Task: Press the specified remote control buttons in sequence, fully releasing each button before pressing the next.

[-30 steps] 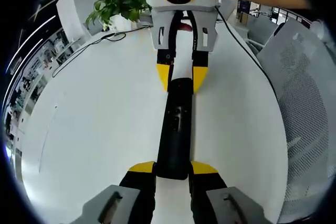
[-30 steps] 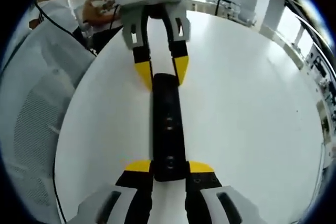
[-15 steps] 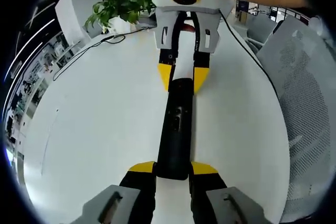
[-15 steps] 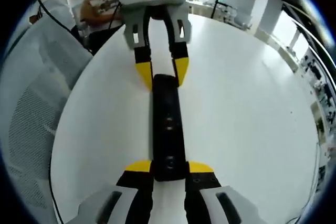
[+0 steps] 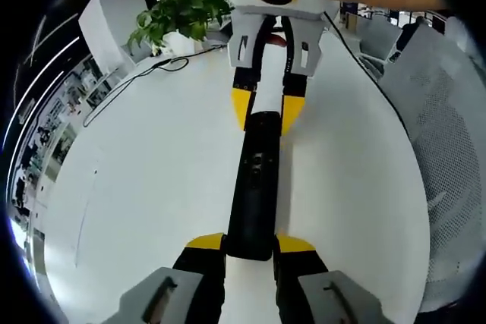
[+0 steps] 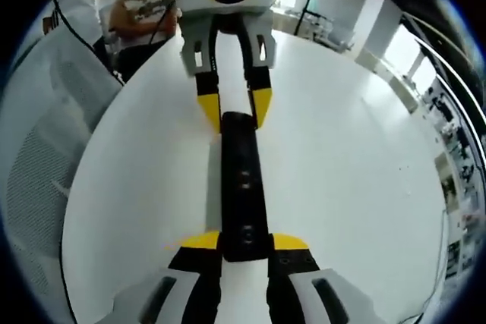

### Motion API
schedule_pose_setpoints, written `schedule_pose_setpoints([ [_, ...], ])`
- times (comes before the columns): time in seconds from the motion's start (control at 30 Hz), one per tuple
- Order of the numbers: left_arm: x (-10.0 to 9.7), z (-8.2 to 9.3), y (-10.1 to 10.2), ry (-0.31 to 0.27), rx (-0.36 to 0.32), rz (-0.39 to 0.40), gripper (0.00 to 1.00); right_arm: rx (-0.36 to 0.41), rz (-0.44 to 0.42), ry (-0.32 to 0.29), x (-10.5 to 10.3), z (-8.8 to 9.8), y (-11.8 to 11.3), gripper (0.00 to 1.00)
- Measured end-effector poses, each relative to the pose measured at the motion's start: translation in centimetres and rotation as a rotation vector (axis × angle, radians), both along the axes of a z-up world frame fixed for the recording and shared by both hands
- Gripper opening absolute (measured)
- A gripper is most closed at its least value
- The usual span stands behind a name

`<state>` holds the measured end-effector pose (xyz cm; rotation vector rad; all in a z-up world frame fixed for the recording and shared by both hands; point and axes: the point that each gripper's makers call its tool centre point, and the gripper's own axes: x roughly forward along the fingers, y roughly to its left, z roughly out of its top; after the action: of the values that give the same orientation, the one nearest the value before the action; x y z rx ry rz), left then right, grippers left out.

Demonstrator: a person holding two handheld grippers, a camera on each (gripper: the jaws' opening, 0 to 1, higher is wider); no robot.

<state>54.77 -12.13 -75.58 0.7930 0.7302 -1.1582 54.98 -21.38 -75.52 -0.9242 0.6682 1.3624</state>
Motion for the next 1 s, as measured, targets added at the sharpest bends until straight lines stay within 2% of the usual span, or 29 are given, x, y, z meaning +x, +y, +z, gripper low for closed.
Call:
schedule_pose_setpoints([
  [0.2, 2.7, 0.6, 0.4, -0.038, 0.022, -0.012, 0.23, 0.006, -0.013, -0.051, 2.5, 0.6, 0.5, 0.19],
  [0.5, 6.5, 0.8, 0.7, -0.072, 0.026, -0.012, 0.23, 0.034, -0.037, -0.08, 6.1, 0.8, 0.7, 0.19],
  [1.0, 10.8, -0.6, 1.0, -0.089, 0.064, -0.022, 0.23, 0.037, -0.046, -0.1, 10.5, -1.0, 1.1, 0.19],
])
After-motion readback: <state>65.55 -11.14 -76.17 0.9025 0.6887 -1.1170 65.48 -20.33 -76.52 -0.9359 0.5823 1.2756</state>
